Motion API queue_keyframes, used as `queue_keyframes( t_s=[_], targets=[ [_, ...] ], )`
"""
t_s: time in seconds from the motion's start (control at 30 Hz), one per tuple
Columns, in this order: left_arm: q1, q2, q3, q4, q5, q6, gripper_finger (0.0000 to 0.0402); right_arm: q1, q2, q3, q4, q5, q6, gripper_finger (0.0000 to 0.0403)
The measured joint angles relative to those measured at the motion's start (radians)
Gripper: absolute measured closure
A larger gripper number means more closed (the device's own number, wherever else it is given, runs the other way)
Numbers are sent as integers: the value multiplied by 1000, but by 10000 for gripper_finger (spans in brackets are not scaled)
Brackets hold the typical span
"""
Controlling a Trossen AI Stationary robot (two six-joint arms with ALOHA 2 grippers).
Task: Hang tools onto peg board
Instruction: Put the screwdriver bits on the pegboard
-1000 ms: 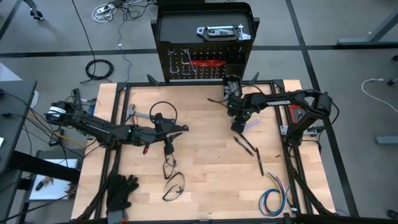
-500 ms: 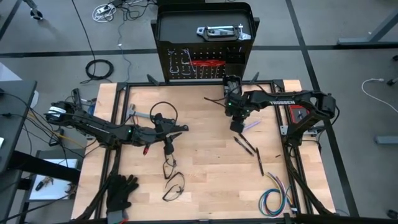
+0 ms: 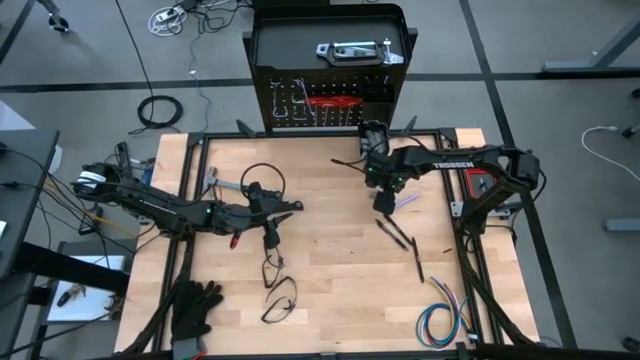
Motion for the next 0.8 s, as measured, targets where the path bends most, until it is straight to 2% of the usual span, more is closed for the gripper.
queue_keyframes(
  t_s=[0.17, 0.33, 0.47, 0.57, 0.73, 0.8],
  targets=[
    [0, 0, 0, 0, 2, -1, 245, -4, 1, -67, 117, 1, -5, 162],
    [0, 0, 0, -1, 4, -10, 245, -63, 26, -207, 304, -57, -11, 177],
    [1, 0, 0, 5, 3, 4, 245, -107, 62, -232, 332, -75, -24, 193],
    [2, 0, 0, 26, 3, 13, 245, -111, 62, -223, 320, -77, -54, 217],
    [2, 0, 0, 22, 2, 18, 245, -92, 65, -196, 290, -64, -127, 305],
    [2, 0, 0, 23, 2, 19, 245, -83, 65, -196, 290, -55, -128, 304]
  ],
)
